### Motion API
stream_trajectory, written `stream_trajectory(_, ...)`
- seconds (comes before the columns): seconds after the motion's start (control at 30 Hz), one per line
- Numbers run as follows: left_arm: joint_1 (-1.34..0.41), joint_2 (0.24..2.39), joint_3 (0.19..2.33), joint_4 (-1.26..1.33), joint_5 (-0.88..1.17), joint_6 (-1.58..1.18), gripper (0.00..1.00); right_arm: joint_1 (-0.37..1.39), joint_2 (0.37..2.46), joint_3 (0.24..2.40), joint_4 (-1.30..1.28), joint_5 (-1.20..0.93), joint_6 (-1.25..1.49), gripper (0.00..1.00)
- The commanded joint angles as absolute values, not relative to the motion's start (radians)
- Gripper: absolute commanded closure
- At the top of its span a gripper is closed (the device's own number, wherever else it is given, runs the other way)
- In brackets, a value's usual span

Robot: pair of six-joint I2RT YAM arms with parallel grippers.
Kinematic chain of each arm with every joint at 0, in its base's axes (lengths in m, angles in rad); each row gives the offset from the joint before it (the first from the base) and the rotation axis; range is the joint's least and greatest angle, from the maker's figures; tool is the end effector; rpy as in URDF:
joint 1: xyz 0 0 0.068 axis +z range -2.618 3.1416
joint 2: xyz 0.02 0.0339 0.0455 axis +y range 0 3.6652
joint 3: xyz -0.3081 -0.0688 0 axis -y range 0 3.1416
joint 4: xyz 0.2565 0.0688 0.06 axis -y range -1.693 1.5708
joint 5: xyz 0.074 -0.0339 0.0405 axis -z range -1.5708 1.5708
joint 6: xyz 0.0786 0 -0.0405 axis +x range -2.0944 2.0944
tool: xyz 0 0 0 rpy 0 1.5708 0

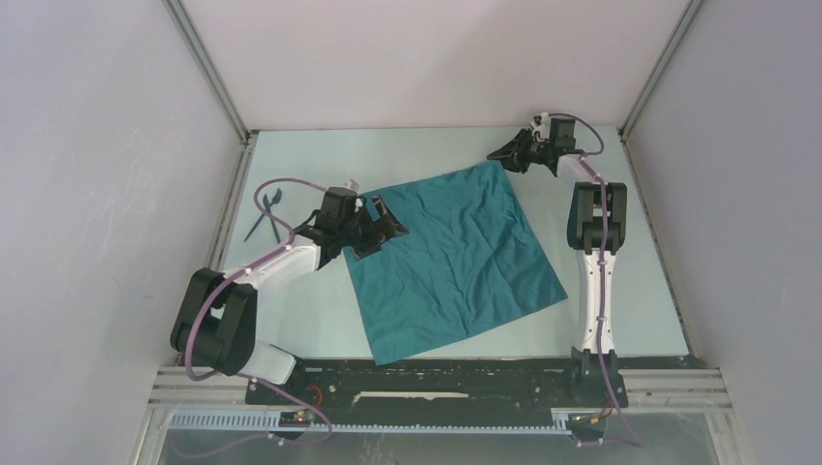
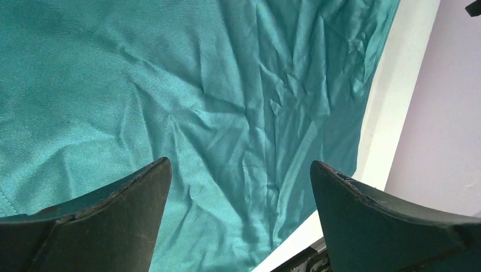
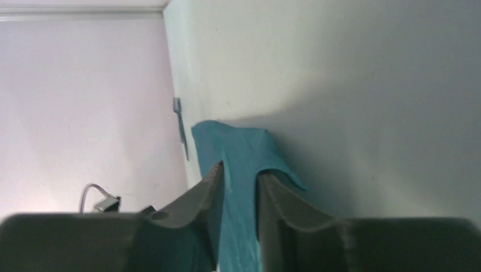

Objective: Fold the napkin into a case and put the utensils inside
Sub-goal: Smooth out the napkin at the center of the board.

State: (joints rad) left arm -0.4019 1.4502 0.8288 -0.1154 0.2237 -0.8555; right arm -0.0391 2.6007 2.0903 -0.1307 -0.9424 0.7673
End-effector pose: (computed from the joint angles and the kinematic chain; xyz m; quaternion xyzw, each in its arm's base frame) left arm 0.3042 -0.1483 0.2176 -0.1603 0.8955 -0.3192 0.2655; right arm 0.6356 0.0388 0.1273 0.1253 0.8125 0.5214 0.2287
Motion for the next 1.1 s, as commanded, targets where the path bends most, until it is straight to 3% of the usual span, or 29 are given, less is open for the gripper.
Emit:
stream_trajectory(0.0,-0.393,1.402,0.856,-0.115,0.208,-0.817,0.00,-0.046,2.604,2.174,-0.090,-0.961,0.778,0.76)
stream_trajectory(0.17,-0.344,1.417,0.854,-0.108,0.240,-0.819,0.00,-0.045,2.427,1.976,0.163,-1.019,0.710,0.88)
stream_trajectory(0.27,-0.310,1.429,0.854,-0.098,0.258,-0.824,0.00,-0.046,2.281,1.802,0.388,-1.084,0.729,0.91)
stream_trajectory(0.43,-0.283,1.431,0.845,-0.079,0.250,-0.836,0.00,-0.044,2.180,1.639,0.448,-1.087,0.679,0.93)
stream_trajectory(0.53,-0.274,1.460,0.860,-0.074,0.267,-0.840,0.00,-0.062,2.284,1.766,0.216,-0.934,0.622,0.86)
stream_trajectory(0.67,-0.269,1.506,0.901,-0.070,0.276,-0.845,0.00,-0.072,2.455,2.032,-0.213,-0.676,0.577,0.60)
stream_trajectory(0.8,-0.254,1.556,0.943,-0.071,0.286,-0.859,0.00,-0.053,2.527,2.318,-0.551,-0.438,0.450,0.51)
stream_trajectory(0.87,-0.242,1.565,0.961,-0.072,0.284,-0.867,0.00,-0.042,2.451,2.276,-0.553,-0.378,0.414,0.49)
stream_trajectory(1.07,-0.218,1.621,1.052,-0.122,0.216,-0.880,0.00,0.037,2.297,2.148,-0.590,-0.341,0.332,0.28)
